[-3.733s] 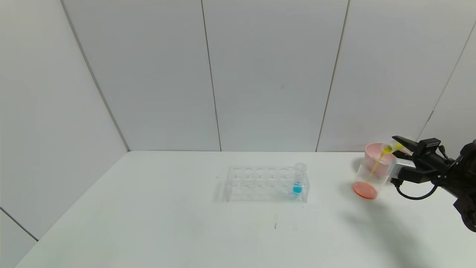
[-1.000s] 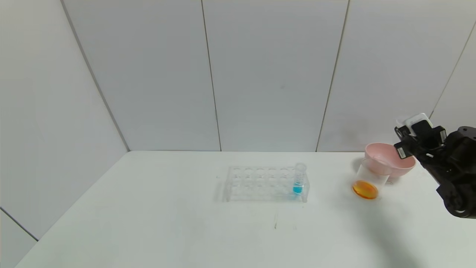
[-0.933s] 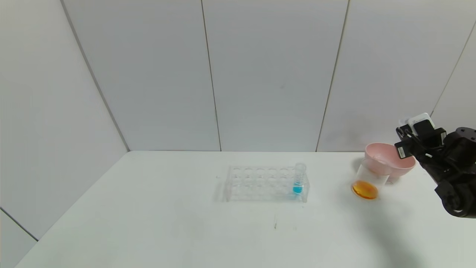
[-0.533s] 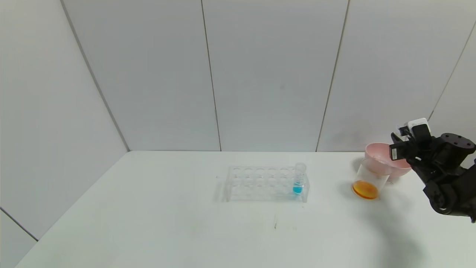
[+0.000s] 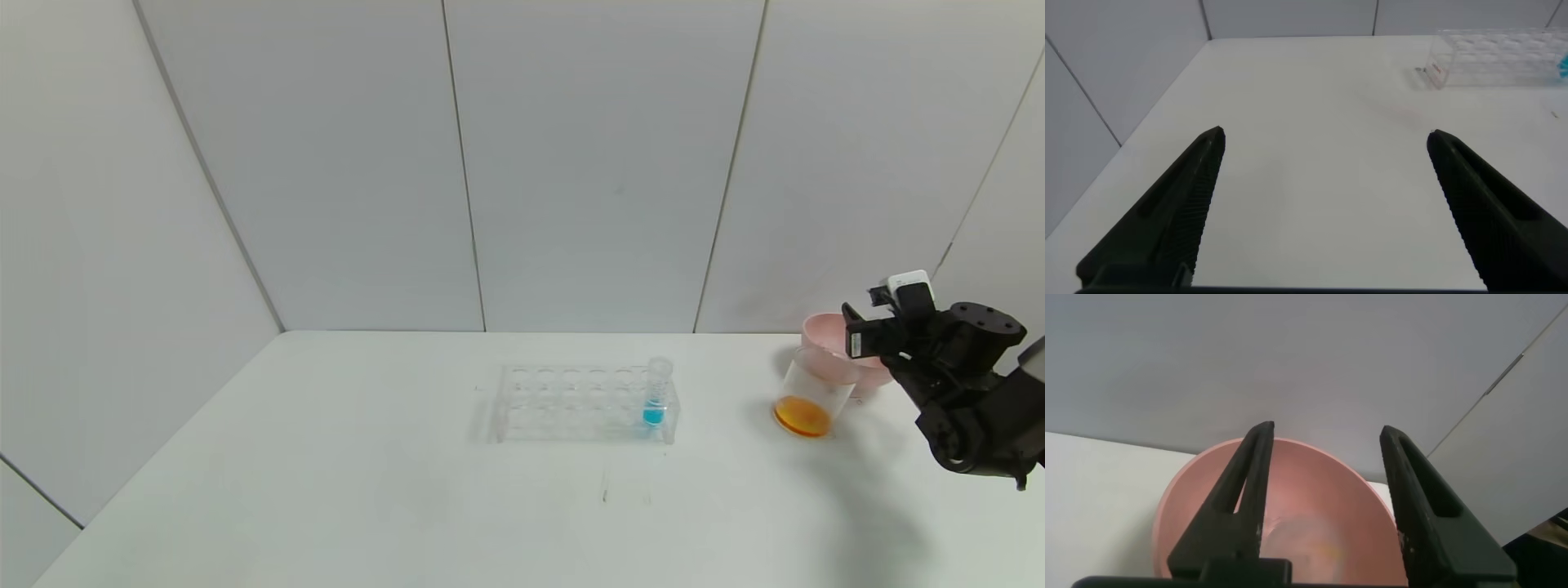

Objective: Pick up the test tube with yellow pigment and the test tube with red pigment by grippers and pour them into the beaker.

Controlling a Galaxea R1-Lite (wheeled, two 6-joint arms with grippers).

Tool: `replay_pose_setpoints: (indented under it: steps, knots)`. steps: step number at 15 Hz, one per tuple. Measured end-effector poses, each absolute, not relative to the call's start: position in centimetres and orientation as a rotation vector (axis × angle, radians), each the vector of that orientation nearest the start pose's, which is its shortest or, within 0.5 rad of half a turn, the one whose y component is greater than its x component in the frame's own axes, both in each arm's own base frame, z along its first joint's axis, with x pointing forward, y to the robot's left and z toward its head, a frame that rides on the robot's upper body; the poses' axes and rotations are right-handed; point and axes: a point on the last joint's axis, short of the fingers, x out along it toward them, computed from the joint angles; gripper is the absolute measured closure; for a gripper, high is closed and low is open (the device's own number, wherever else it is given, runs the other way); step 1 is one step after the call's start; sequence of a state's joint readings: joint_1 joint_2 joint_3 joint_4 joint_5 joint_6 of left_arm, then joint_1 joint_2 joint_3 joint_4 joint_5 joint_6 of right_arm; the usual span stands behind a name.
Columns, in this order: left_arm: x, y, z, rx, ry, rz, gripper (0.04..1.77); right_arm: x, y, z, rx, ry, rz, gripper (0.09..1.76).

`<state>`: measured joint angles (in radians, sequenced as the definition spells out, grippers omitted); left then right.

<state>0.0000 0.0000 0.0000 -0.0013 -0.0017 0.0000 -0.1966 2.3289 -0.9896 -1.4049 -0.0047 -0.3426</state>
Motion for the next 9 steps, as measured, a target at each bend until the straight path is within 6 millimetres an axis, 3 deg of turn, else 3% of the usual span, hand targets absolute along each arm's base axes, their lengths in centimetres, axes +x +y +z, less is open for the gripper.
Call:
replay_pose_setpoints:
  steps: [5,9]
  knots:
    - [-2.3,0.0,7.6,0.000,-0.001,-0.002,0.05,41.6,-8.3,7.3,-0.343,-0.040,-0.212,0.52]
    - [-2.3,0.0,7.6,0.000,-0.001,-0.002,0.05,41.4,-8.2,10.0,-0.348,-0.107,-0.220,0.37]
